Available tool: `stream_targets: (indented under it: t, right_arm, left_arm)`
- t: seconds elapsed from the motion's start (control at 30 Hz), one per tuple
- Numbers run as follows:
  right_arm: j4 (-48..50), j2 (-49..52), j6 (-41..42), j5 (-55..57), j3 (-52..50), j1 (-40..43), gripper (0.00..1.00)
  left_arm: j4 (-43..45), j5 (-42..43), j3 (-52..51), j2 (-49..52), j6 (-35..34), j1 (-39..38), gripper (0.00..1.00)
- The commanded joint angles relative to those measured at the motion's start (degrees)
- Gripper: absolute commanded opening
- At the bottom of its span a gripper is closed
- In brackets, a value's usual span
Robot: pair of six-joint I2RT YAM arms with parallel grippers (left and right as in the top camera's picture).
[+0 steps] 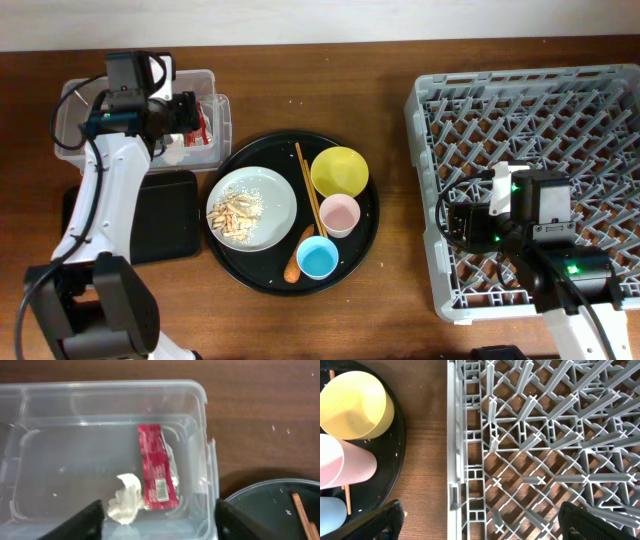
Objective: Sort waste into correct bins and load items into the dishwasher rack
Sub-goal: 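Grasp the red snack wrapper with the left gripper and drop it in the bin, then grasp the blue cup with the left gripper and lift it toward the right gripper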
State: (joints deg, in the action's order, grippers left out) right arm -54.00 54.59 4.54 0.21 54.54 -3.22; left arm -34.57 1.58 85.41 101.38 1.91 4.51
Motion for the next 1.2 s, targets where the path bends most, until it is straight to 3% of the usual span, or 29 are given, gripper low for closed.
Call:
stream_targets:
  t: [0.0,0.07,0.1,0.2,0.37,0.47,0.6,0.63,0.67,0.73,0.77,0.9,1.07,1.13,1.17]
  right_arm:
    - [-0.04,-0.2,0.24,0.5,1.16,-0.35,0.98]
    - [-0.04,-0.2,0.24,0.5,1.16,-0.35,0.98]
    - [-0.07,-0.2,0.24,0.5,1.16,-0.37,0.98]
    - [-0.11,-0.2,0.24,0.5,1.16,-0.35,0.98]
    - [-0.26,-0.2,0.24,0.5,1.16,-0.37,0.98]
    - [-0.26,-0.2,0.24,0.5,1.16,-0.37,0.98]
    - [-0.26,-0.2,0.24,0.5,1.16,-0.37,0.98]
    - [-0.24,-0.2,0.24,0.5,1.16,-0.35,0.98]
    - [-0.26,-0.2,0.24,0.5,1.16,-0.35,0.98]
    - [-0.26,-0.2,0.24,0.5,1.16,-0.35,0.98]
    - [-0.26,-0.2,0.24,0.5,1.16,-0.37,0.98]
    - [-0.26,-0.2,0.24,0.5,1.16,-0.35,0.98]
    - [-0.26,-0.22,0.24,0.5,1.16,-0.35,0.98]
    - [-0.59,-0.22,0.24,0.5,1.16,-0.35,0.98]
    - [-0.81,-0.22,0.33,0.5,1.16,-0.35,0.98]
  left_arm:
    - [-9.92,15.67,0.59,-2.62,0.24,-1.81,0.63]
    - [-19.3,22.36,0.57,-2.95,0.24,-4.28,0.64]
    - [-25.83,23.26,0.09,-2.71,0.26,-6.45,0.69]
    - [-36.2,23.06,-3.56,-2.71,0.26,-13.31,0.72]
    - [-37.59,22.43,-9.99,-2.71,0.24,-22.77,0.73]
    - [-32.74,22.43,-13.22,-2.71,0.24,-27.52,0.71]
    - [-27.47,19.41,-17.0,-2.71,0.22,-31.06,0.6]
    - [-26.45,19.43,-17.94,-2.71,0.22,-31.41,0.51]
    - [-26.27,19.45,-18.56,-2.71,0.2,-31.76,0.32]
    - [-26.32,19.91,-18.6,-2.73,0.22,-31.89,0.05]
    - [-26.36,20.17,-18.56,-2.73,0.22,-31.87,0.0]
    - [-28.98,19.8,-15.91,-5.03,0.26,-31.56,0.0]
    - [-36.24,16.41,-9.33,-12.68,0.26,-25.18,0.0]
    - [-35.67,18.6,-9.22,-15.98,0.44,-22.14,0.0]
    - [-34.49,23.8,-9.22,-16.68,2.49,-21.62,0.0]
